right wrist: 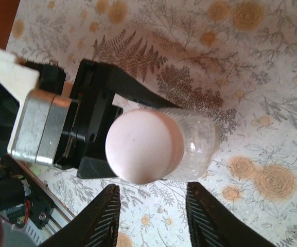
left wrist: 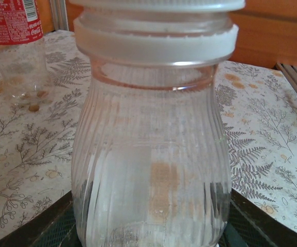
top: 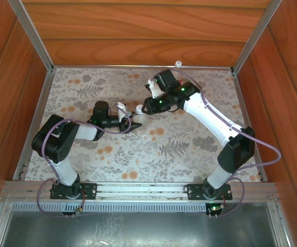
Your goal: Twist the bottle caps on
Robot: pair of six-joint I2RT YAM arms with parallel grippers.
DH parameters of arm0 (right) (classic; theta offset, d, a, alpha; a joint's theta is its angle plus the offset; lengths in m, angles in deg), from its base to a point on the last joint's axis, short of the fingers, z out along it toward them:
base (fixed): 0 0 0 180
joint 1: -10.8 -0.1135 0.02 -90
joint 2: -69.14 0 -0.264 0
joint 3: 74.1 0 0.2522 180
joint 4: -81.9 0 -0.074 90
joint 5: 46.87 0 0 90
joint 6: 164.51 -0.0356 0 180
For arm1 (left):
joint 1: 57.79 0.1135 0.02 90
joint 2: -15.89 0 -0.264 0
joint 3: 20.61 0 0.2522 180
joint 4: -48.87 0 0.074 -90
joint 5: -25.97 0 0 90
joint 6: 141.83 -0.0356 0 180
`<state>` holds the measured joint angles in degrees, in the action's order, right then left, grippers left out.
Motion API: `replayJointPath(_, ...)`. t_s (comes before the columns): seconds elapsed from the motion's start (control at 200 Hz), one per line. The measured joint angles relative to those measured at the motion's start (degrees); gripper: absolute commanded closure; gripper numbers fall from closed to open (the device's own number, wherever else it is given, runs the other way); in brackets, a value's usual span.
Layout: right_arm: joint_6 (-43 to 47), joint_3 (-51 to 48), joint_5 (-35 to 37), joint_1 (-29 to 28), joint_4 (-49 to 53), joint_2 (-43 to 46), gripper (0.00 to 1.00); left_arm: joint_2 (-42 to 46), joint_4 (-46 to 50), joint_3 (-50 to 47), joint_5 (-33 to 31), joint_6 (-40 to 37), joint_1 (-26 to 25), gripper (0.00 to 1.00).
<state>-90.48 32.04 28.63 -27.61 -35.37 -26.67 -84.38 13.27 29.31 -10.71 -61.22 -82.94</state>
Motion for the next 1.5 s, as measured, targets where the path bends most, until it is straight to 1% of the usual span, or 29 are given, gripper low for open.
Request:
replayJointPath(0.085,0.3,2.9,-0.6,0.7,0.1,-2.3,0.6,0.0,0.0,0.0,0.0,0.0,0.0,0.39)
replayJointPath(0.235,2.1,7.4,-1.4,1.4,0.6,-7.5,0.68,0.0,0.0,0.0,0.0,0.0,0.0,0.39)
replayJointPath(0.355,2.7,8.1,-3.1,1.4,0.6,-8.6,0.75,0.0,0.0,0.0,0.0,0.0,0.0,0.39)
replayJointPath(0.415,3.0,7.7,-3.8,1.4,0.8,-8.2,0.77,0.0,0.0,0.0,0.0,0.1,0.0,0.4)
replayJointPath(0.545,2.7,4.3,-5.0,1.7,-0.4,-5.7,0.8,0.0,0.0,0.0,0.2,0.1,0.3,0.4)
replayJointPath(0.69,1.4,-1.4,-7.2,1.8,-0.3,-1.2,0.81,0.0,0.0,0.0,0.1,0.5,0.5,0.4)
replayJointPath(0.82,0.1,-5.5,-7.6,1.3,-0.2,2.2,0.8,0.0,0.0,0.0,0.1,0.8,0.7,0.4)
replayJointPath(0.895,0.0,-6.3,-7.1,1.3,-0.3,3.8,0.73,0.0,0.0,0.0,0.1,0.9,0.7,0.4)
replayJointPath(0.94,0.4,-6.3,-6.5,1.4,-0.7,4.7,0.66,0.0,0.0,0.1,0.2,0.9,0.7,0.4)
replayJointPath(1.045,4.1,-6.3,-5.5,1.8,-1.7,6.3,0.38,0.0,0.1,0.1,0.1,0.3,0.2,0.4)
replayJointPath(1.104,8.8,-6.0,-5.4,2.1,-1.4,6.6,0.24,0.1,0.1,0.1,-0.1,-0.3,-0.1,0.4)
replayJointPath(1.129,11.2,-5.6,-5.3,2.1,-1.0,6.7,0.2,0.2,0.2,0.1,-0.2,-0.6,-0.3,0.4)
replayJointPath(1.179,16.2,-4.3,-5.4,2.1,0.4,6.6,0.16,0.5,0.6,0.0,-0.5,-1.3,-0.9,0.4)
replayJointPath(1.314,33.2,-1.0,-6.2,1.5,5.2,7.1,0.14,2.2,1.1,-0.9,-0.8,-3.5,-2.2,0.41)
replayJointPath(1.389,42.3,-0.3,-4.4,-0.1,8.2,7.6,0.12,3.3,1.3,-1.4,-0.9,-5.1,-2.8,0.41)
replayJointPath(1.499,51.9,3.4,-2.1,-2.3,13.5,5.9,0.13,4.7,1.5,-1.5,-0.9,-7.2,-3.8,0.41)
